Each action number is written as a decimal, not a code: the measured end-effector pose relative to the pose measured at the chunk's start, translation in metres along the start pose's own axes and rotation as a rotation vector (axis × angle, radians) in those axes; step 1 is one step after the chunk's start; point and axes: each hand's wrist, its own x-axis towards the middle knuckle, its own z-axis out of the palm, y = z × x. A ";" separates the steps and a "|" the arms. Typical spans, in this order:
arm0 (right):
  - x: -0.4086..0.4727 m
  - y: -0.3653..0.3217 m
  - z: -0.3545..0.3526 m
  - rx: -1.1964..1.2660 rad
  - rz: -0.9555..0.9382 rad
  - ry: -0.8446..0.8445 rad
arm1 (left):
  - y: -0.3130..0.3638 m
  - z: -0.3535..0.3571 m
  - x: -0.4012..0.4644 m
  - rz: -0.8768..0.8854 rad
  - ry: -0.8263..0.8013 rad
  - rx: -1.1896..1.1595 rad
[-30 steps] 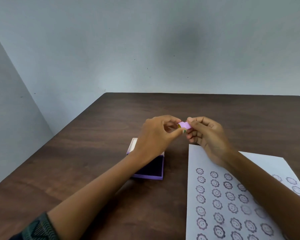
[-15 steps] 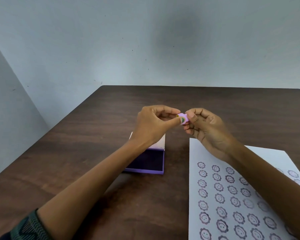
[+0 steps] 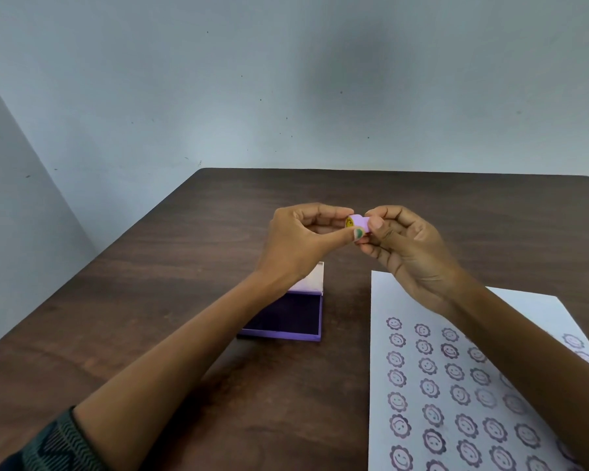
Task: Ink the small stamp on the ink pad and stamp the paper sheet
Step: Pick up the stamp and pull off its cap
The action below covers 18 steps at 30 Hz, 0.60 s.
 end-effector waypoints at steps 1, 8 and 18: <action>0.000 0.000 0.000 -0.003 -0.007 0.000 | 0.000 0.000 0.000 -0.012 0.004 -0.010; -0.001 -0.001 0.000 -0.056 -0.056 0.066 | -0.003 0.001 0.000 -0.101 0.063 -0.084; 0.002 0.004 -0.010 -0.367 -0.115 0.400 | -0.006 0.012 -0.013 0.242 -0.263 0.683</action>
